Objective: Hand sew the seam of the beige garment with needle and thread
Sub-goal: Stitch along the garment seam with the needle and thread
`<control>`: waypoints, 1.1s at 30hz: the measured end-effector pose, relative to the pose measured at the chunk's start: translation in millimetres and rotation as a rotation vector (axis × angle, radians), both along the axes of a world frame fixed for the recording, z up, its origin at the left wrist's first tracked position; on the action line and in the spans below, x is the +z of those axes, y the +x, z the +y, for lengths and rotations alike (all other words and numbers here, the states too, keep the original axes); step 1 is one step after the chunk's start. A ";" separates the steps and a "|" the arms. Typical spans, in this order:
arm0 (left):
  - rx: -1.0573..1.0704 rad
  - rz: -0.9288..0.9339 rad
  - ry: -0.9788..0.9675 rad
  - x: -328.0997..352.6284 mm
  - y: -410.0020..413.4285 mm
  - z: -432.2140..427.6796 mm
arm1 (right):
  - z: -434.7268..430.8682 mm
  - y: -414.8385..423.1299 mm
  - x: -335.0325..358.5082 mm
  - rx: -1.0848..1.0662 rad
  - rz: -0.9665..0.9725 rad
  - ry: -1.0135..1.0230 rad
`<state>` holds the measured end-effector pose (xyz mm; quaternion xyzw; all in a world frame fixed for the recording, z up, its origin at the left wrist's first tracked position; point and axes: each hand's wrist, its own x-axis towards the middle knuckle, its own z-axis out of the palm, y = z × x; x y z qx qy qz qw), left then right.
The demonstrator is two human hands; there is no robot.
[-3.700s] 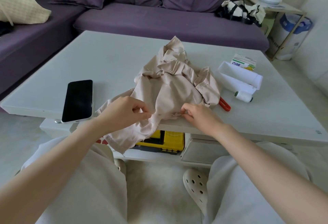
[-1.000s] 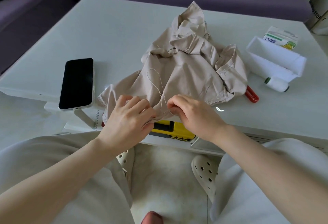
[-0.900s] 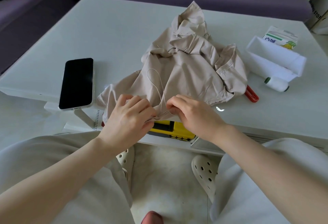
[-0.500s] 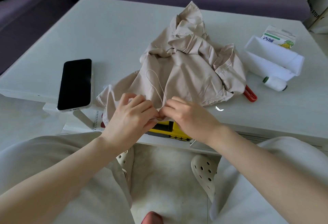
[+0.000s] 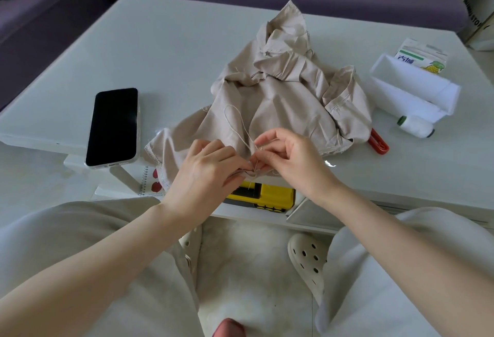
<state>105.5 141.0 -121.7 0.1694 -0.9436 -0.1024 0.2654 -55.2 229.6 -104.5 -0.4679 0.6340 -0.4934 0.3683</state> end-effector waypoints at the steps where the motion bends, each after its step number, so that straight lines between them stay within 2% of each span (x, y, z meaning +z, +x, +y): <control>1: 0.007 0.000 0.003 0.8 -0.8 0.0 | 0.6 1.3 -1.7 0.011 0.053 0.001; 4: 0.021 -0.004 0.019 1.6 -2.9 1.4 | 1.7 3.6 -6.2 0.014 0.168 0.001; 14: 0.107 -0.020 0.102 1.0 -6.0 0.2 | 3.7 1.4 -11.4 0.042 0.325 -0.027; 16: 0.117 -0.014 0.123 1.1 -7.1 0.0 | 4.8 0.5 -13.4 0.092 0.461 -0.074; 19: 0.108 0.018 0.183 1.2 -9.1 -0.4 | 5.4 -4.6 -16.0 0.133 0.841 -0.180; 21: 0.091 0.032 0.235 1.4 -10.3 -1.6 | 5.3 -10.5 -12.2 0.097 1.009 -0.294; 25: 0.073 0.043 0.337 6.0 -10.7 -2.0 | 6.9 -13.9 -6.6 0.134 1.129 -0.503; 33: 0.119 0.014 0.511 13.3 -12.8 1.8 | 3.3 -14.2 -20.6 0.240 1.263 -0.446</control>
